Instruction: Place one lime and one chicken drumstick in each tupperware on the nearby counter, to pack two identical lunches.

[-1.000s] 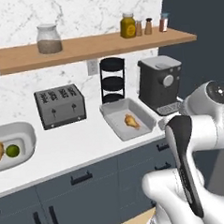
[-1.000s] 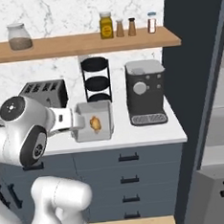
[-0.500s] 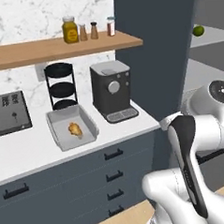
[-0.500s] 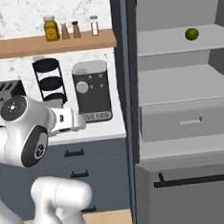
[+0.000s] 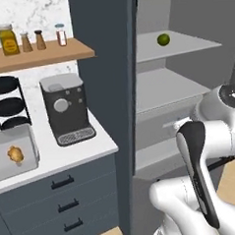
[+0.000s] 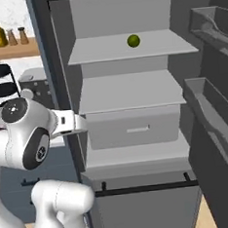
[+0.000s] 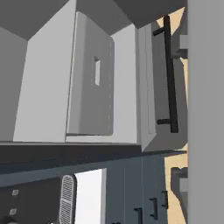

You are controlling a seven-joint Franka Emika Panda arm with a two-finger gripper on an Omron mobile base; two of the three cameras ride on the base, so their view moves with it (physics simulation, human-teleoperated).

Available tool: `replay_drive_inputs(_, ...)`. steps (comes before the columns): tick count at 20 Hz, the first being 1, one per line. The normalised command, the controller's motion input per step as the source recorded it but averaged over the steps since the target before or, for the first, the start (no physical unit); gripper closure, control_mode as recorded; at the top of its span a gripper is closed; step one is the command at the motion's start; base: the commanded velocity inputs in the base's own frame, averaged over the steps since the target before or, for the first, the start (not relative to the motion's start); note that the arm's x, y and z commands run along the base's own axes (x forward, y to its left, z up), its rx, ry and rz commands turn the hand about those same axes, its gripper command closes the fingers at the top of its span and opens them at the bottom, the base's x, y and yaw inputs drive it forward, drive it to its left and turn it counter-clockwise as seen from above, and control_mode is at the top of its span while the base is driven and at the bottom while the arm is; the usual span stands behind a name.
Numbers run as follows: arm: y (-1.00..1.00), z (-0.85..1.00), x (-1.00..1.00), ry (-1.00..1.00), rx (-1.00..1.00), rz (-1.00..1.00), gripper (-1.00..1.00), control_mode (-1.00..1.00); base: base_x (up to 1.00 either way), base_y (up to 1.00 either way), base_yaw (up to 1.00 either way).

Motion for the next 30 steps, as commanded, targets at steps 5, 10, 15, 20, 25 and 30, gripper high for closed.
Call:
replay_drive_inputs(5,0.00,0.00,0.00,0.00,0.00,0.00,-1.00,1.00,-0.06,-0.94,0.00)
replay_drive_inputs(10,0.00,0.00,0.00,0.00,0.00,0.00,-1.00,1.00,0.30,-0.30,0.02)
replay_drive_inputs(15,0.01,0.00,0.07,0.00,0.00,0.01,-1.00,-1.00,0.36,0.04,0.05)
replay_drive_inputs(20,0.00,0.13,0.07,-0.16,0.00,0.00,-1.00,-1.00,0.00,0.00,0.00)
replay_drive_inputs(25,0.00,0.30,-0.03,-0.35,0.01,-0.01,-1.00,-1.00,0.00,0.00,0.00)
replay_drive_inputs(30,0.07,0.56,-0.16,-0.20,0.25,-0.01,-1.00,-1.00,0.00,0.00,0.00)
